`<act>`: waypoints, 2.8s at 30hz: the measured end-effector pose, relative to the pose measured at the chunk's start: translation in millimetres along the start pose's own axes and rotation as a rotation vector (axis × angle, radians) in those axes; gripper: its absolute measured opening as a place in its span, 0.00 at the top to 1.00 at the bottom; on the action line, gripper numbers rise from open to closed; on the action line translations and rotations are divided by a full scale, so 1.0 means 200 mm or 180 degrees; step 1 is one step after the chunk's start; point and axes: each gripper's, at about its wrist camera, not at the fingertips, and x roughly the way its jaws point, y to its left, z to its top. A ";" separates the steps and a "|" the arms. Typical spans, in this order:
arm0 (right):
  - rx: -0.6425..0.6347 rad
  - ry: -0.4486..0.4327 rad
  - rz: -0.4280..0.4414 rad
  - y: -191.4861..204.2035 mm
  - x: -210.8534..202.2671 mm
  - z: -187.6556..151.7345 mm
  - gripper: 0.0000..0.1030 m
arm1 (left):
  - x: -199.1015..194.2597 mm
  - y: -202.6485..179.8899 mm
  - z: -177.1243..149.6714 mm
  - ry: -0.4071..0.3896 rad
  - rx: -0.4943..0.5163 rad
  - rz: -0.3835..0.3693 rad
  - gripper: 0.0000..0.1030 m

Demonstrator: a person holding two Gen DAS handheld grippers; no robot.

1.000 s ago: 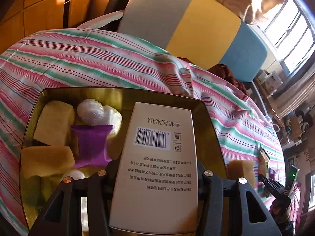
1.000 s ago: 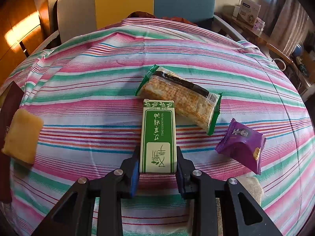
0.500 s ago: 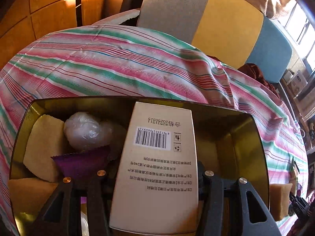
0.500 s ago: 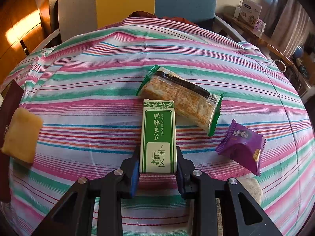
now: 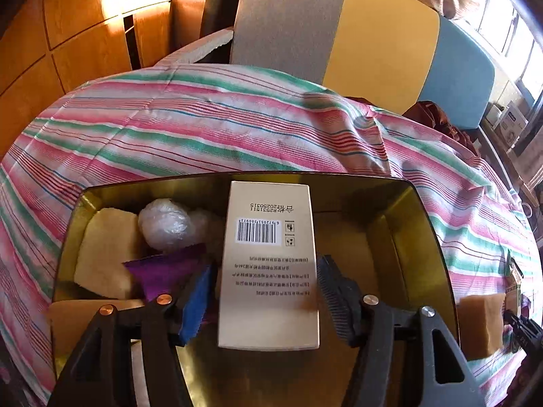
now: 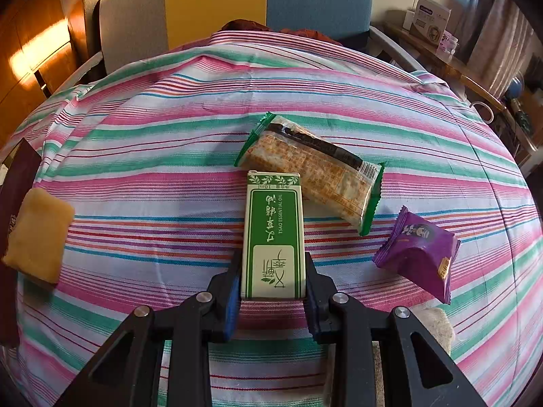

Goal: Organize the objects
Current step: 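Open the left tool to release the beige box in the tray, then withdraw the left tool from the tray while the right tool holds the green box, then carry the green box into the gold tray and open the right tool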

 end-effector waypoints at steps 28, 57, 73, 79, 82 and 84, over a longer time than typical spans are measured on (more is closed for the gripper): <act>0.0002 -0.0106 -0.0094 0.01 -0.02 -0.02 0.70 | -0.61 0.07 -0.43 -0.0581 0.0324 -0.0031 0.38; -0.0017 -0.0597 0.0549 0.54 -0.59 0.15 0.70 | -0.62 0.34 -0.53 -0.0441 -0.0012 -0.0403 0.38; -0.0938 -0.0357 0.1036 1.71 -0.42 0.27 0.70 | -0.60 0.54 -0.55 -0.0366 -0.0271 -0.0500 0.38; -0.0937 -0.0154 0.0813 1.82 -0.23 0.33 0.70 | -0.57 0.57 -0.56 -0.0315 -0.0332 -0.0494 0.38; -0.0941 -0.0028 0.0803 1.85 -0.17 0.33 0.69 | -0.56 0.57 -0.57 -0.0305 -0.0343 -0.0488 0.38; -0.0892 0.0027 0.0817 1.85 -0.14 0.33 0.62 | -0.57 0.57 -0.57 -0.0311 -0.0340 -0.0486 0.38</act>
